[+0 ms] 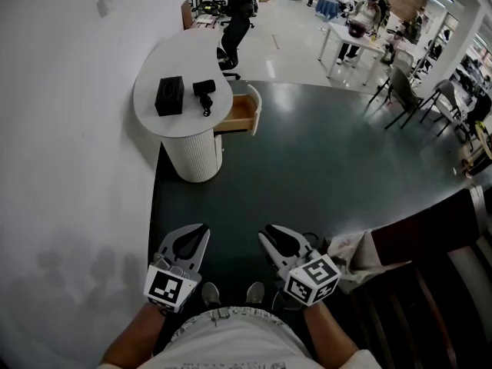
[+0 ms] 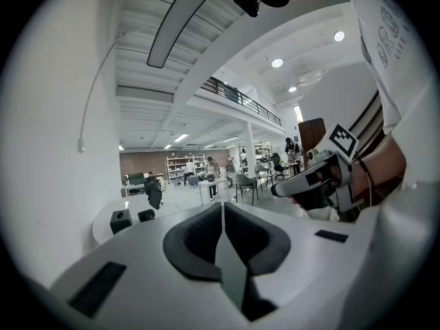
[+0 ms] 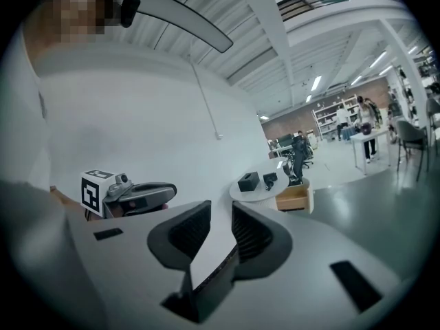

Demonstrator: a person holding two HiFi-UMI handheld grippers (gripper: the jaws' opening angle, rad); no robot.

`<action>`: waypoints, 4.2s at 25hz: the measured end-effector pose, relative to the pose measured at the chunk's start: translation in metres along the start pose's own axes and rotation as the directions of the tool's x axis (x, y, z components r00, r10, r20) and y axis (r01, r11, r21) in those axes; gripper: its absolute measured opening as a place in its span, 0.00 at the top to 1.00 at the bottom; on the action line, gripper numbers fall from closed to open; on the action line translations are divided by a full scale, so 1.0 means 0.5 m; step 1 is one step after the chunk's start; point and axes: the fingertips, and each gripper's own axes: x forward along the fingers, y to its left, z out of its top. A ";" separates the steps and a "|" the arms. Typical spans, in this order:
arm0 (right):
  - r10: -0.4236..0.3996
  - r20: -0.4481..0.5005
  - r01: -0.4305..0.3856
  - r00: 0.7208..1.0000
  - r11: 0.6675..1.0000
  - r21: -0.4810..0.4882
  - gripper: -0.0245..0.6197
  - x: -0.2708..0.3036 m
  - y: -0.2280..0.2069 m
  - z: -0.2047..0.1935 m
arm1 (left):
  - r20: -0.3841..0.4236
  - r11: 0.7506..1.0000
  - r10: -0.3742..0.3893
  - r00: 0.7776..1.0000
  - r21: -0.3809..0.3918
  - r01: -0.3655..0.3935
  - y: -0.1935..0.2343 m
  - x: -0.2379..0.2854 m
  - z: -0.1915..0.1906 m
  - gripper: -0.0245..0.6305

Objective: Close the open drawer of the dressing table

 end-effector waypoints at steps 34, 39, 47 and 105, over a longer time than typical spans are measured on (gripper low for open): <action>0.030 0.010 -0.030 1.000 0.999 0.017 0.61 -0.114 -0.140 0.015 | -0.014 0.997 0.071 0.997 -0.021 -0.072 -0.114 0.093 0.003 0.92; 0.037 0.010 -0.037 0.999 0.999 0.033 0.61 -0.129 -0.167 0.014 | -0.026 0.996 0.086 0.996 -0.028 -0.087 -0.128 0.106 -0.003 0.92; 0.033 0.009 -0.034 0.999 0.999 0.038 0.61 -0.113 -0.212 0.032 | -0.023 0.996 0.086 0.996 -0.008 -0.086 -0.108 0.151 0.004 0.92; -0.101 -0.039 0.106 0.994 0.981 0.164 0.65 0.626 -0.636 0.278 | -0.030 0.998 -0.035 0.999 -0.057 0.033 0.607 0.732 -0.061 0.92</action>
